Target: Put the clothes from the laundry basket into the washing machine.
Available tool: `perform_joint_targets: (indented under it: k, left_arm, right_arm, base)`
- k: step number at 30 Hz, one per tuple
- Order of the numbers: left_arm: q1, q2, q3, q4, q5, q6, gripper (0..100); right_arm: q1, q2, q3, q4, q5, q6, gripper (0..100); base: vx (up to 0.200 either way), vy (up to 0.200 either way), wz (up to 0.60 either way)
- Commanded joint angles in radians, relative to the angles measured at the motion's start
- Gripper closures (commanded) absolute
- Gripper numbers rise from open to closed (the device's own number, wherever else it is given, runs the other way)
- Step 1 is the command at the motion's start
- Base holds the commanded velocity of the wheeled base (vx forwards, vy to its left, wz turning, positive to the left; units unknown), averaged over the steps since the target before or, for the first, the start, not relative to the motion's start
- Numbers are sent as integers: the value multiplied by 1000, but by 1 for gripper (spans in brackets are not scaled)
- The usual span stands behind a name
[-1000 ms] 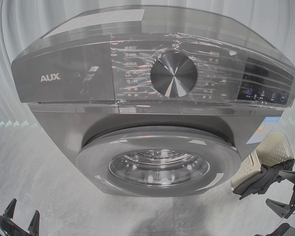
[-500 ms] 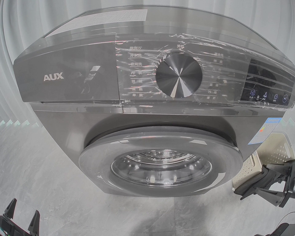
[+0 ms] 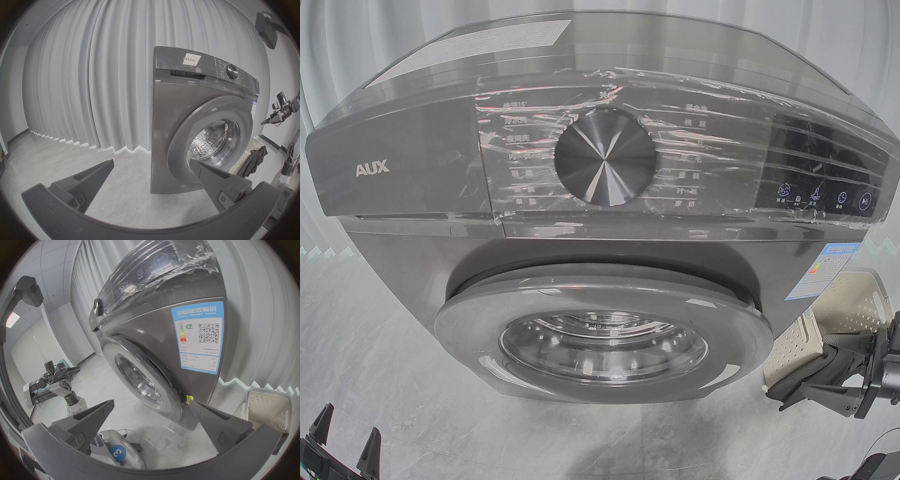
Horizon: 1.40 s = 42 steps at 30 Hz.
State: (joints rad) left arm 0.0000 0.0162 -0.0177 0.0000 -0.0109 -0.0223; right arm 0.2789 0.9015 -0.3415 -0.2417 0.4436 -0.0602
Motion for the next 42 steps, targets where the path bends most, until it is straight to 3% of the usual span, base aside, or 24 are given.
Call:
perform_joint_targets:
  k: [1,3,7,8,9,11,12,16,21,26,42]
  left_arm:
    - [0,-15,18,0,0,-1,0]
    - [0,-15,18,0,0,-1,0]
    - [0,-15,18,-2,0,1,0]
    - [0,-15,18,0,0,1,0]
    - [0,-15,18,0,0,-1,0]
    - [0,-15,18,-2,0,-1,0]
    - [0,-15,18,0,0,-1,0]
    - [0,-15,18,0,0,-1,0]
    - [0,-15,18,0,0,-1,0]
    - [0,-15,18,0,0,-1,0]
    - [0,-15,18,0,2,-5,0]
  right_arm:
    - [55,39,-8,-33,-22,8,0]
    - [75,48,-11,-53,-36,19,0]
    - [235,96,-30,-154,-175,163,0]
    - [243,97,-30,-157,-183,168,0]
    - [322,123,-31,-197,-276,226,0]
    - [361,143,-27,-226,-341,253,0]
    - [364,148,-24,-232,-352,255,0]
    - [350,157,-31,-229,-362,247,0]
    - [367,198,-31,-238,-431,250,0]
    - [376,235,-36,-245,-441,260,0]
    - [401,399,-4,-442,-459,264,0]
  base:
    - [0,0,0]
    - [0,0,0]
    - [0,0,0]
    - [0,0,0]
    - [0,0,0]
    - [0,0,0]
    - [0,0,0]
    - [0,0,0]
    - [0,0,0]
    - [0,0,0]
    - [0,0,0]
